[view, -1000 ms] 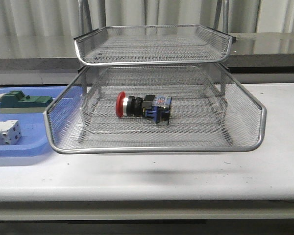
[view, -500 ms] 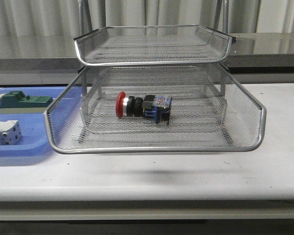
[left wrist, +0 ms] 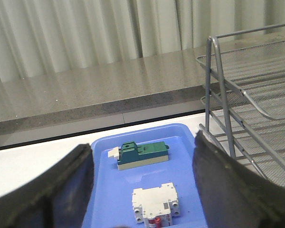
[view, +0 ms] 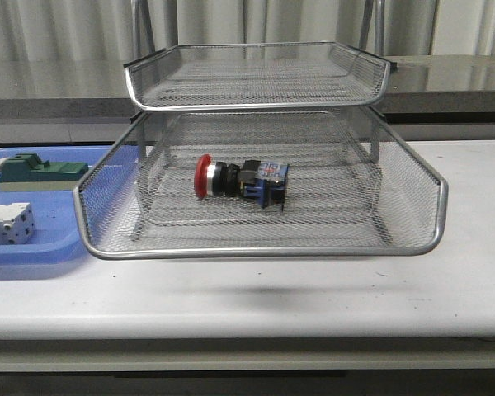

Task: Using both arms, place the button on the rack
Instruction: 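Withdraw the left gripper back above the tray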

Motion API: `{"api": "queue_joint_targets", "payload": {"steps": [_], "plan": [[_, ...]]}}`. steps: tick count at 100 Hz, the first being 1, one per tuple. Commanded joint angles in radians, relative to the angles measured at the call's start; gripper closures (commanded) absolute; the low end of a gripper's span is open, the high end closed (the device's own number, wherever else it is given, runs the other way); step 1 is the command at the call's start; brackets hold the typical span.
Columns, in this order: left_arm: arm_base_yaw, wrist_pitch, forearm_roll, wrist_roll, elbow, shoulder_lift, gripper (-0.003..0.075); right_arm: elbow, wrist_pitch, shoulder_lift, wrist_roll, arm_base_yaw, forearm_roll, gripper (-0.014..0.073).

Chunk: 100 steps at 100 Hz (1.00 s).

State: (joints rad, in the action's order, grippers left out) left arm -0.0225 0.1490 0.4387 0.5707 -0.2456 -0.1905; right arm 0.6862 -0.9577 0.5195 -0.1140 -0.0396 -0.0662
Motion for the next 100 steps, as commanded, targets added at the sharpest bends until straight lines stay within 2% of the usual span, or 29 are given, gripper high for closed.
{"api": "queue_joint_targets", "payload": {"steps": [1, 13, 43, 100], "plan": [[0.002, -0.087, 0.018, -0.007, -0.026, -0.009, 0.0282, 0.032, 0.053, 0.002, -0.002, 0.008, 0.0, 0.0664], [0.002, -0.087, 0.018, -0.007, -0.026, -0.009, 0.0353, 0.032, 0.053, 0.002, -0.002, 0.008, 0.0, 0.0664], [0.002, -0.087, 0.018, -0.007, -0.026, -0.009, 0.0736, 0.032, 0.053, 0.002, -0.002, 0.008, 0.0, 0.0664], [0.002, -0.087, 0.018, -0.007, -0.026, -0.009, 0.074, 0.032, 0.069, 0.002, -0.015, 0.008, 0.021, 0.0664]]}}
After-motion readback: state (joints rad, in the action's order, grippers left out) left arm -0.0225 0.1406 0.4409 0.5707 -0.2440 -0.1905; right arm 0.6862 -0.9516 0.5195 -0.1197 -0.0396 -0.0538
